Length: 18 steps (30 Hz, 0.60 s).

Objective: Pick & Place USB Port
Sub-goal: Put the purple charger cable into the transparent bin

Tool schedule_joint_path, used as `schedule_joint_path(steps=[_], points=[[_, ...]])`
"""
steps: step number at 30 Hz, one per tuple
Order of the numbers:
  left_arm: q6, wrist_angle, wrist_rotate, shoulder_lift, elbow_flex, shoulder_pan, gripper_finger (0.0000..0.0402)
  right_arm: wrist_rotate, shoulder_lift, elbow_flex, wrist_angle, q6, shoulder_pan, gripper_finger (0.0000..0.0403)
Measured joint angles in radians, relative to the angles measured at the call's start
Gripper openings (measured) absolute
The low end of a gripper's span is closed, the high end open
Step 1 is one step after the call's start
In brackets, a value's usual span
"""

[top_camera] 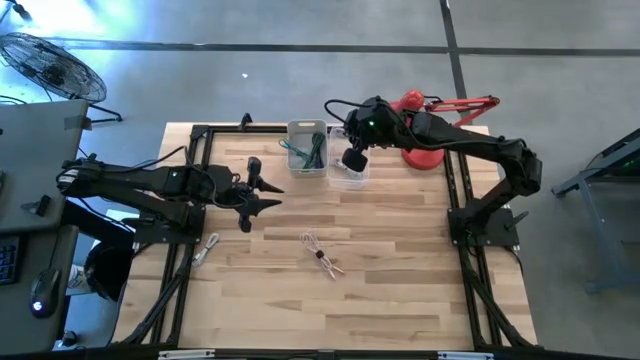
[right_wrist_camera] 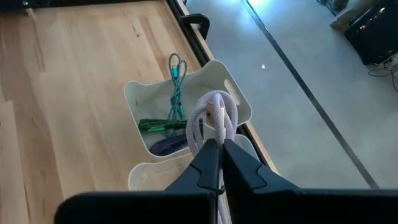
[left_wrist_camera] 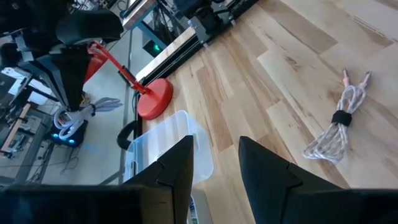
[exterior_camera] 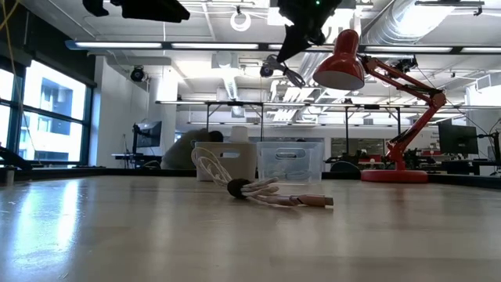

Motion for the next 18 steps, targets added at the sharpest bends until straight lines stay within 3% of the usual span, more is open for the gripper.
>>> schedule_joint_path(steps=[18], points=[[-0.003, 0.0, 0.002, 0.0, 0.0, 0.0, 0.0124, -0.028, 0.0, 0.0, 0.0, -0.004, -0.013, 0.0007]])
